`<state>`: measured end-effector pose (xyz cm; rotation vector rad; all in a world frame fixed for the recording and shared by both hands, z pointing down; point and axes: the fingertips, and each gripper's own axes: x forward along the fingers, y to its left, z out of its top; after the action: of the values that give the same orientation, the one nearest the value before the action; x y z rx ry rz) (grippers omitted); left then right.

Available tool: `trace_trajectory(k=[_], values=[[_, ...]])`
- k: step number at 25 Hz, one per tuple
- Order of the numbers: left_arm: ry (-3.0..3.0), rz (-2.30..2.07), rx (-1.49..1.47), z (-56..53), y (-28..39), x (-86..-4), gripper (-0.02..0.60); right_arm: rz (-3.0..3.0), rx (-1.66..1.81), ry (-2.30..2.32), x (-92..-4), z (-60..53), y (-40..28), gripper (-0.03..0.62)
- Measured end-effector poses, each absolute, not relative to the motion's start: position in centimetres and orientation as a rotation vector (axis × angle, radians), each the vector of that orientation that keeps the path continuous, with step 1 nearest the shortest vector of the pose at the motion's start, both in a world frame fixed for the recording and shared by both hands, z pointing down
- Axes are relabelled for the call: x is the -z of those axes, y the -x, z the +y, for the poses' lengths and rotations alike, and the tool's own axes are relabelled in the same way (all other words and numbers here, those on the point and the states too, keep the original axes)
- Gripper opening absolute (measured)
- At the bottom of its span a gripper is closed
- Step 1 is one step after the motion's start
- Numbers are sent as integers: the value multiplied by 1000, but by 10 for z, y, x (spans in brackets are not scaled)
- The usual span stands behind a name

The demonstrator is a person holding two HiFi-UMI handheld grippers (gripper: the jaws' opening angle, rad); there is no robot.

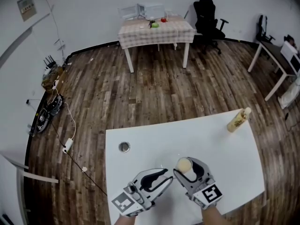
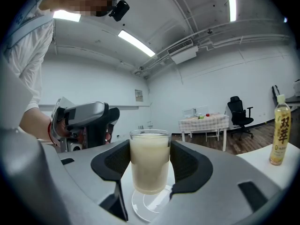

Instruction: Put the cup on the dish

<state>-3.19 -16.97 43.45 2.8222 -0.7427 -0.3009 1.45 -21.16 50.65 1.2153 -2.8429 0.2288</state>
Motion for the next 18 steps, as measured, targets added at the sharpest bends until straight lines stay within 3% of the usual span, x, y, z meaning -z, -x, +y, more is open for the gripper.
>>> trace_trajectory(k=[18], values=[[-2759, -822, 333, -196, 43, -480, 104, -2724, -212, -1243, -574, -245, -1, 273]])
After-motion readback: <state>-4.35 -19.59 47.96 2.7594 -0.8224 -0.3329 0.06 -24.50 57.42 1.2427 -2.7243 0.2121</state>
